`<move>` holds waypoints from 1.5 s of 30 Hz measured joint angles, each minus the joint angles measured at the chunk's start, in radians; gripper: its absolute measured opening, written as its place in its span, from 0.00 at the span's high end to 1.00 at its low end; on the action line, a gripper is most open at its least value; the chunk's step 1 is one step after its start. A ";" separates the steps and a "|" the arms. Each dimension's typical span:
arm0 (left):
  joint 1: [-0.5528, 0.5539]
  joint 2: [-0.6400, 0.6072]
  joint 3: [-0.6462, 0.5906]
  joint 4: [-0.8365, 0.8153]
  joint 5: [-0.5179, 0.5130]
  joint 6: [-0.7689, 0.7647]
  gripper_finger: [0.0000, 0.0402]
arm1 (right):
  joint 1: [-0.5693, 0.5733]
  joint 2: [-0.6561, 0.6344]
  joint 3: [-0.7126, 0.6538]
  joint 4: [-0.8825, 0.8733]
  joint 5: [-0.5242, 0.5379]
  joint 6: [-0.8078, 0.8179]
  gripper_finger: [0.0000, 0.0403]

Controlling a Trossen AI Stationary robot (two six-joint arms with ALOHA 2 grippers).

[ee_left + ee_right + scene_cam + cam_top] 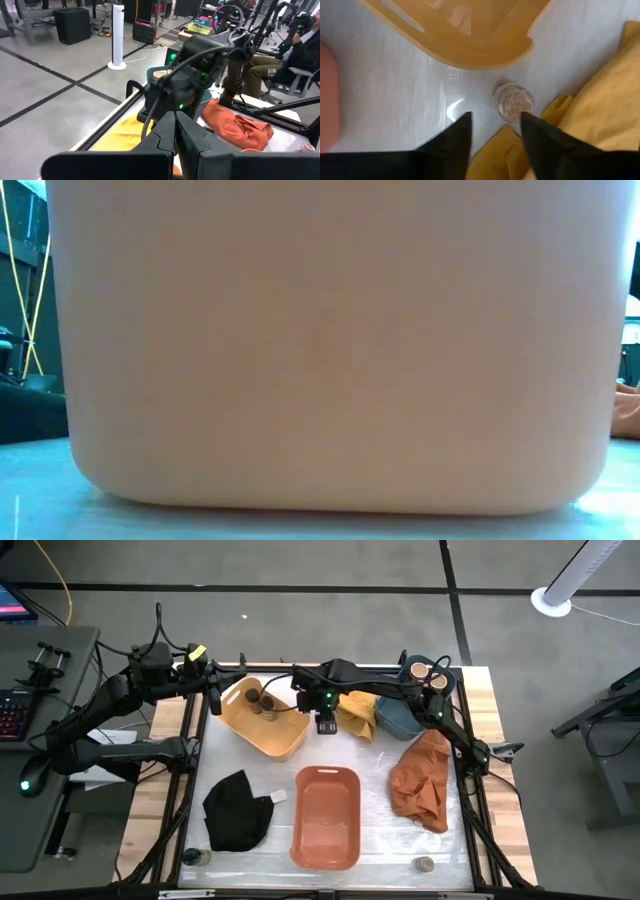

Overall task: Sort spices by type
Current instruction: Put the top brown seasoning bottle into the orange bin

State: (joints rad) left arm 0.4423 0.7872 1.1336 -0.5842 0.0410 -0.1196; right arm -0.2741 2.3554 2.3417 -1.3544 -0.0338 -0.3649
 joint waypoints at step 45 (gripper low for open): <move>0.000 0.008 0.000 0.029 -0.001 0.019 1.00 | 0.025 -0.319 0.002 -0.152 -0.174 0.250 0.55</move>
State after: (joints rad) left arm 0.4423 0.7947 1.1336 -0.5552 0.0397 -0.1005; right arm -0.2489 2.0367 2.3432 -1.5061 -0.2080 -0.1144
